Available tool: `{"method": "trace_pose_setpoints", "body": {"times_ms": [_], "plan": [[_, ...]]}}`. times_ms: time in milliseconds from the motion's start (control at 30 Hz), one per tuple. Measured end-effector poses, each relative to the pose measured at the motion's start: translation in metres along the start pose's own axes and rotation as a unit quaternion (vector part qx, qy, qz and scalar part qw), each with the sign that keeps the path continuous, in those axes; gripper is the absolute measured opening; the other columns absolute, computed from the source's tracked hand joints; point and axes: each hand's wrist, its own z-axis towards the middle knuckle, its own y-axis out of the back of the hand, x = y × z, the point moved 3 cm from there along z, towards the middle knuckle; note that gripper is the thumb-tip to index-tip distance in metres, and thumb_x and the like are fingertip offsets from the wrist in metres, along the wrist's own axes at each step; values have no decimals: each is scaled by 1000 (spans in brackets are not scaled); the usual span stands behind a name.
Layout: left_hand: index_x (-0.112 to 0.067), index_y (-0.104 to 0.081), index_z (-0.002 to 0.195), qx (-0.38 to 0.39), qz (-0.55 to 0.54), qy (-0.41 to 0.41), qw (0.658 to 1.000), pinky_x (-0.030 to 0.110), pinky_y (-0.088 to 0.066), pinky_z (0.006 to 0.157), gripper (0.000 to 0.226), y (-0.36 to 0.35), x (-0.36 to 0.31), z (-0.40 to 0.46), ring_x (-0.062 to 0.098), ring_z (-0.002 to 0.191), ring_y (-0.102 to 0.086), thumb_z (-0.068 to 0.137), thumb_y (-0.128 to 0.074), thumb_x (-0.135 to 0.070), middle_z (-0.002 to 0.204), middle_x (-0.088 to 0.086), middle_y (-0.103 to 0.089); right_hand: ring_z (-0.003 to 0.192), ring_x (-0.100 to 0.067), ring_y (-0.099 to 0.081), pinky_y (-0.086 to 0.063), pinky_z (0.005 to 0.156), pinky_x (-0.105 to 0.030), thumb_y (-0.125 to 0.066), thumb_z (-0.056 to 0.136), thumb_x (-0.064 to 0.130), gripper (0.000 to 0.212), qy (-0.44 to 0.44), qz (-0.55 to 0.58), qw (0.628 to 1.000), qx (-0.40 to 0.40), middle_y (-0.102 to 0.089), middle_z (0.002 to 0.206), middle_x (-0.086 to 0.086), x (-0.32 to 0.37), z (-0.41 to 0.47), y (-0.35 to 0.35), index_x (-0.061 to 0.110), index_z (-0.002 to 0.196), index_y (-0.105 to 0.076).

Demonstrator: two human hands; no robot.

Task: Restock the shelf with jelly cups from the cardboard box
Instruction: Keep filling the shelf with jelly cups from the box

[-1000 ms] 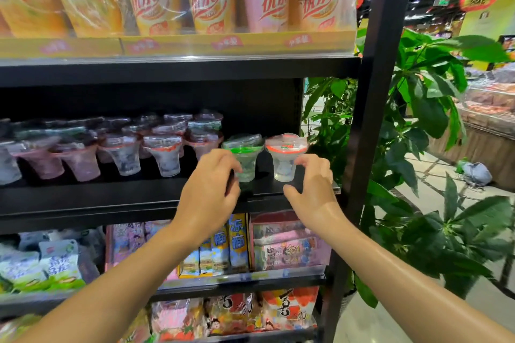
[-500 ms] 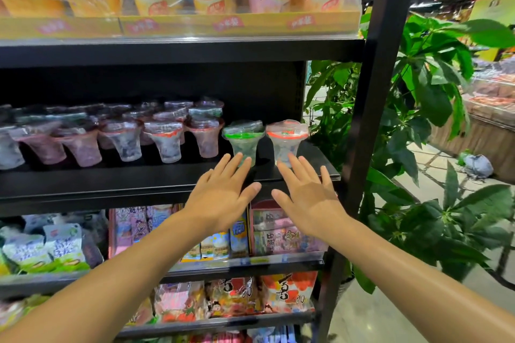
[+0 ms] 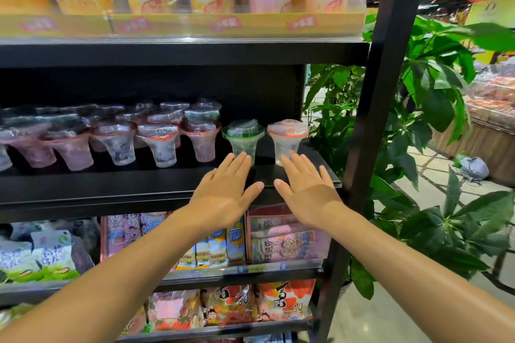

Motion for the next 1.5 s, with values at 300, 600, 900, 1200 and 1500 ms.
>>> {"method": "trace_pose_setpoints", "body": {"times_ms": [300,600,900,1200,1500], "plan": [[-32,1,159,-13,6,5,1000,39,-13,122,68,-2,7,19,15,154,5,102,-24,-59,167,-6,-3,154,-21,9,1,124,-48,-23,105,51,62,-25,14,999,-21,10,168,3,-7,22,-2,30,160,-3],[-26,-13,158,-18,11,-4,1000,44,-28,114,65,3,15,39,30,146,-25,102,-26,-57,158,0,-32,154,-26,1,-6,123,-51,-22,104,55,63,-33,-6,999,-18,6,168,1,-5,54,0,30,160,-5],[-33,9,158,32,-9,40,999,51,-19,118,72,0,24,71,26,154,1,102,-28,-60,168,-3,4,149,-35,-12,-14,118,-54,-28,103,54,62,-47,9,999,-22,1,168,-2,0,91,-2,30,158,-12],[-17,17,156,56,-40,62,996,47,-5,124,83,-11,24,106,24,153,13,102,-34,-53,166,5,17,146,-36,-14,-21,117,-51,-33,102,57,63,-70,45,996,-11,-1,167,-1,5,123,-3,31,156,-15],[-18,6,159,3,-92,110,990,47,-7,123,82,-12,24,121,28,153,5,100,-46,-44,167,3,7,146,-34,-13,-23,114,-51,-39,99,52,61,-89,37,995,-2,-1,167,1,8,148,-2,34,153,-16]]}}
